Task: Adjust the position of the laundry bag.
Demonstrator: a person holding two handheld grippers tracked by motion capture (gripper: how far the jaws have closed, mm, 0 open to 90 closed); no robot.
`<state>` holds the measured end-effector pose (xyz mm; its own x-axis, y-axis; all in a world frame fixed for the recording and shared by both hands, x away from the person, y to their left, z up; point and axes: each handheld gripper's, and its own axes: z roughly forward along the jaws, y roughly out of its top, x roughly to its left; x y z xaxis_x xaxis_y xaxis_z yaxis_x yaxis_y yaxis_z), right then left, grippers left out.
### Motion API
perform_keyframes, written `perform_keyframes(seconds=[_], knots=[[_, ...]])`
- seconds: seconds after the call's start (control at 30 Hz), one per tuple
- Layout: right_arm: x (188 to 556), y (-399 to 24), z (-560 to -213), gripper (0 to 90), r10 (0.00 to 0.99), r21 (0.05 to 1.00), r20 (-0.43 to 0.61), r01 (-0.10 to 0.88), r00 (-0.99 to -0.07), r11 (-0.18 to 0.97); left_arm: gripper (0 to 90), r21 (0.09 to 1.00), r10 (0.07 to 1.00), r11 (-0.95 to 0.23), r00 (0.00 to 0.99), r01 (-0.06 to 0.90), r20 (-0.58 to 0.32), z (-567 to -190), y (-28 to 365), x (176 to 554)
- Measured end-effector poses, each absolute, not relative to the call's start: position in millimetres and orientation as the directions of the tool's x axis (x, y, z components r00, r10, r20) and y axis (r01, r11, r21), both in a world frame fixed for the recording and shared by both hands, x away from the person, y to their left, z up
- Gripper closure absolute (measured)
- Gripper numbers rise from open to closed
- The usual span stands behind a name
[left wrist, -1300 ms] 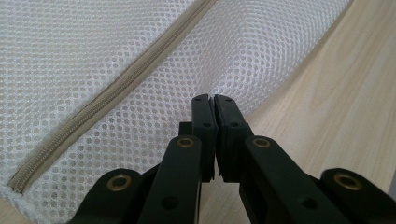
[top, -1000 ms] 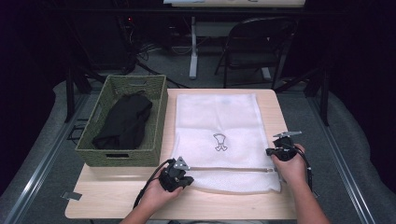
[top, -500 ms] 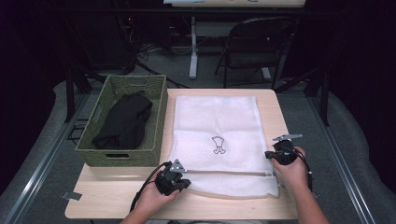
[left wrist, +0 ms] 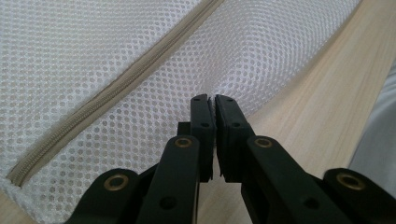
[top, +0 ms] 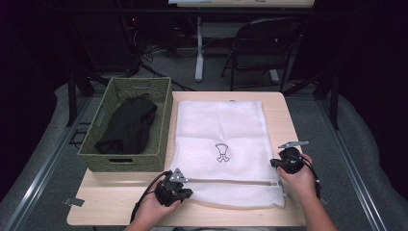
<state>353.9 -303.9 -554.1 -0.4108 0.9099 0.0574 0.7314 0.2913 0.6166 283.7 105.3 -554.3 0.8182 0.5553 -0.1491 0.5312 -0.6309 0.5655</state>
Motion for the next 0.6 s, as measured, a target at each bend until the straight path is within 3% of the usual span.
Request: perform_keyframes(seconds=[0.6], knots=[[325.2,-303.1,-545.5,63.0,0.905,0.669,0.02,0.678,-0.426,0.305,53.8,0.641,0.592,-0.559,0.794,0.526,-0.135,-548.1,113.4,290.2]])
